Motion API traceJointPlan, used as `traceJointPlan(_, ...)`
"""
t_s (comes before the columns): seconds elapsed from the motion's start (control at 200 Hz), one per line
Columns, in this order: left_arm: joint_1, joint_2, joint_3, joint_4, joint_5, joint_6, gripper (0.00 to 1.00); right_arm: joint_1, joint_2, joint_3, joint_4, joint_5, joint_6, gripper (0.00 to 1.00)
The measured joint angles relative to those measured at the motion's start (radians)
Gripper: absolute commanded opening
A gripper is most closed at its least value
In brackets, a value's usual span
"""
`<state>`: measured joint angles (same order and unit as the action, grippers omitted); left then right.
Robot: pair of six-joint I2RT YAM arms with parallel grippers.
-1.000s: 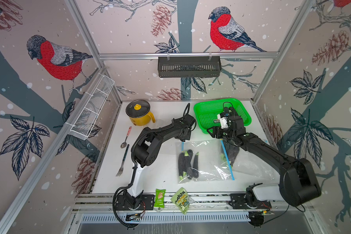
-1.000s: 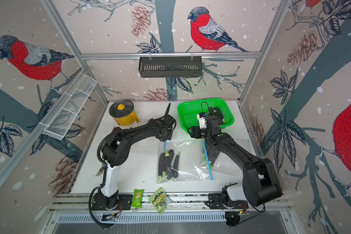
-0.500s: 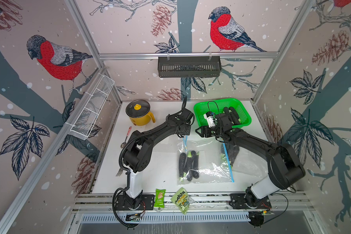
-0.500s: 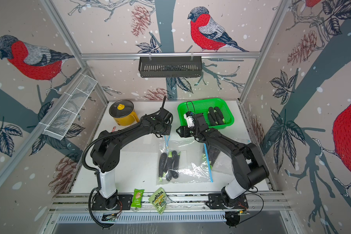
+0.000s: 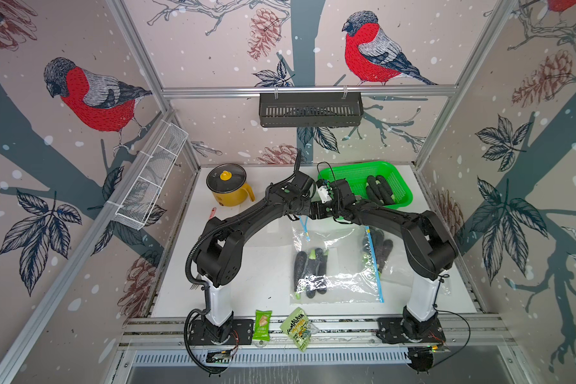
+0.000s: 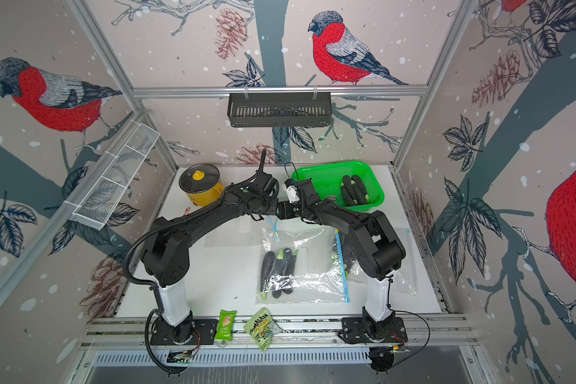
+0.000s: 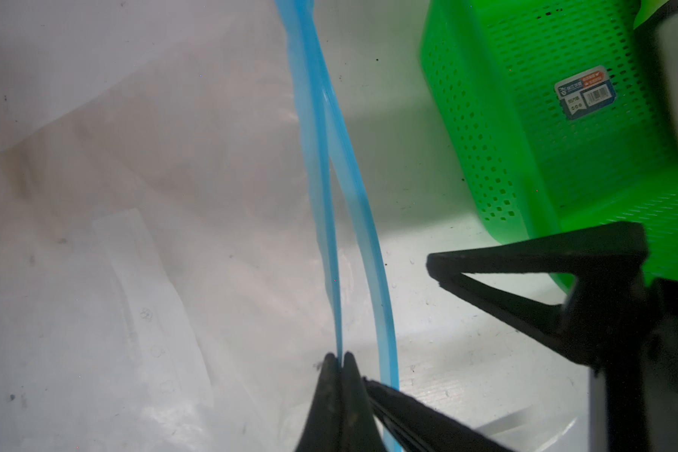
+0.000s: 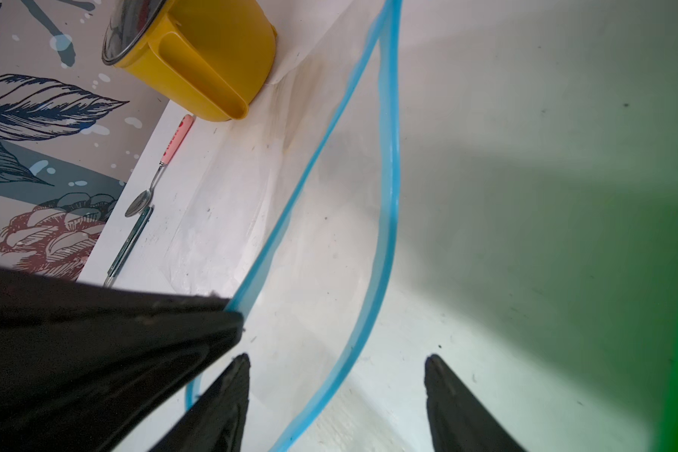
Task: Place the eggplant in a zip-top bag and seal the zipper
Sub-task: Open the zipper of the food storage bag at the center of the board.
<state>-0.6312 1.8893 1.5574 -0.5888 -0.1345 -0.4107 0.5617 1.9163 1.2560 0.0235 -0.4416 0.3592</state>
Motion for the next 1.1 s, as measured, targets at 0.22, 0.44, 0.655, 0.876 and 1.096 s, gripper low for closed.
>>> traceJointPlan(0.22,0.011,-0.012,0.005,0.001,0.0,0.011,0.0,0.009,0.07,0.064,-0.023,-0.007,0.0,0.45)
traceJointPlan(0.44,0.021,-0.024,0.018,0.001,0.0,0.018,0.0,0.01,0.073,0.097,-0.034,0.005,-0.018,0.16)
traceJointPlan(0.655,0.027,-0.034,0.031,0.001,-0.001,0.021,0.0,0.003,0.062,0.156,-0.076,0.024,-0.044,0.07)
traceJointPlan(0.876,0.033,-0.045,0.053,0.0,-0.018,0.024,0.09,-0.001,0.035,0.196,-0.122,0.031,-0.057,0.06)
traceJointPlan(1.096,0.033,-0.064,0.038,0.0,-0.027,0.017,0.23,0.023,-0.041,0.164,-0.157,0.042,-0.071,0.06)
